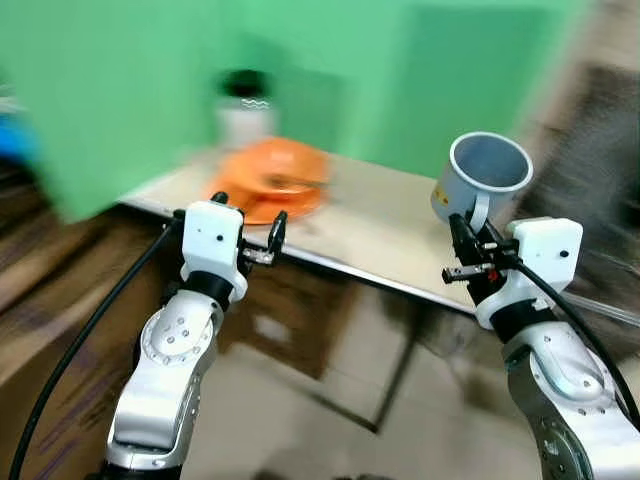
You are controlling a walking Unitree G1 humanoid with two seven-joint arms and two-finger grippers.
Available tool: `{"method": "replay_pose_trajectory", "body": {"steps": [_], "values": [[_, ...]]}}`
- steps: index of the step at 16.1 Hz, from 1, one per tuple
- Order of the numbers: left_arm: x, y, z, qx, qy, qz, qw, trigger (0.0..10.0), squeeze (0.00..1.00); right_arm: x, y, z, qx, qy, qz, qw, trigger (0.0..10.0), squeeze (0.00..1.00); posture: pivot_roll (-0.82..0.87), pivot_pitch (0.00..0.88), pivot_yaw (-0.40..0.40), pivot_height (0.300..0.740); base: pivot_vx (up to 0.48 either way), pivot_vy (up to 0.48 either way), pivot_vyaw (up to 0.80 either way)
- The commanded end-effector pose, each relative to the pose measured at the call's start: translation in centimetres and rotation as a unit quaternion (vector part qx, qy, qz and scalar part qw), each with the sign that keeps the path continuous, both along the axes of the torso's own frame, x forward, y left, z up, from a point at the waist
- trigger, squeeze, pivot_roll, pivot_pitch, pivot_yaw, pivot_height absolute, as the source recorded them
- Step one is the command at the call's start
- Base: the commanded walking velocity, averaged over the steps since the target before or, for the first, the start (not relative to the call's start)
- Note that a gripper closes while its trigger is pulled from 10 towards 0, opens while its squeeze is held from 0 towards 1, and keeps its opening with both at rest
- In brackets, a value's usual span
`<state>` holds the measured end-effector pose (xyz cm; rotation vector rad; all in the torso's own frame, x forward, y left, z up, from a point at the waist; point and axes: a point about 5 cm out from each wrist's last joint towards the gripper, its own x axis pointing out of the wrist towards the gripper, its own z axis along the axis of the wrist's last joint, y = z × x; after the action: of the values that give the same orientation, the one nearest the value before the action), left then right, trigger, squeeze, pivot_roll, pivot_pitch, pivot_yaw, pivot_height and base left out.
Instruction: Setting the table
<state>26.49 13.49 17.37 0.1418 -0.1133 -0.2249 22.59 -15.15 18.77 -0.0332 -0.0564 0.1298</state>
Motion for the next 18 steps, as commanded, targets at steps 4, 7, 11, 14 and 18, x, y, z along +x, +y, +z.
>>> {"method": "replay_pose_trajectory", "body": {"steps": [4, 7, 11, 14, 18], "values": [[0.0, 0.3, -0.3, 0.008, 0.007, 0.006, 1.000, 10.0, 0.00, 0.1, -0.5, 0.0, -0.008, -0.001, -0.014, 1.000, 10.0, 0.00, 0.05, 0.000, -0.058, 0.740, 0.000, 0.000, -0.80], [0.0, 0.4, -0.4, 0.010, 0.007, 0.011, 1.000, 10.0, 0.00, 0.2, -0.5, -0.1, -0.012, 0.001, -0.013, 1.000, 10.0, 0.00, 0.06, 0.000, -0.070, 0.740, 0.000, 0.000, -0.80], [-0.1, 0.6, -0.4, 0.006, 0.006, 0.019, 1.000, 10.0, 0.00, 0.3, -0.5, -0.1, -0.017, 0.003, -0.010, 1.000, 10.0, 0.00, 0.06, 0.000, -0.084, 0.740, 0.000, 0.000, -0.20], [-0.2, 0.7, -0.5, 0.005, 0.007, 0.022, 1.000, 10.0, 0.00, 0.3, -0.5, -0.2, -0.017, 0.006, -0.009, 1.000, 10.0, 0.00, 0.06, 0.000, -0.088, 0.740, 0.000, 0.000, -0.80], [-0.2, 0.9, -0.6, 0.007, 0.010, 0.024, 1.000, 10.0, 0.00, -0.1, -0.8, -1.1, -0.002, 0.026, -0.030, 0.999, 10.0, 0.00, 0.07, 0.000, -0.088, 0.740, 0.000, 0.076, -0.80]]}}
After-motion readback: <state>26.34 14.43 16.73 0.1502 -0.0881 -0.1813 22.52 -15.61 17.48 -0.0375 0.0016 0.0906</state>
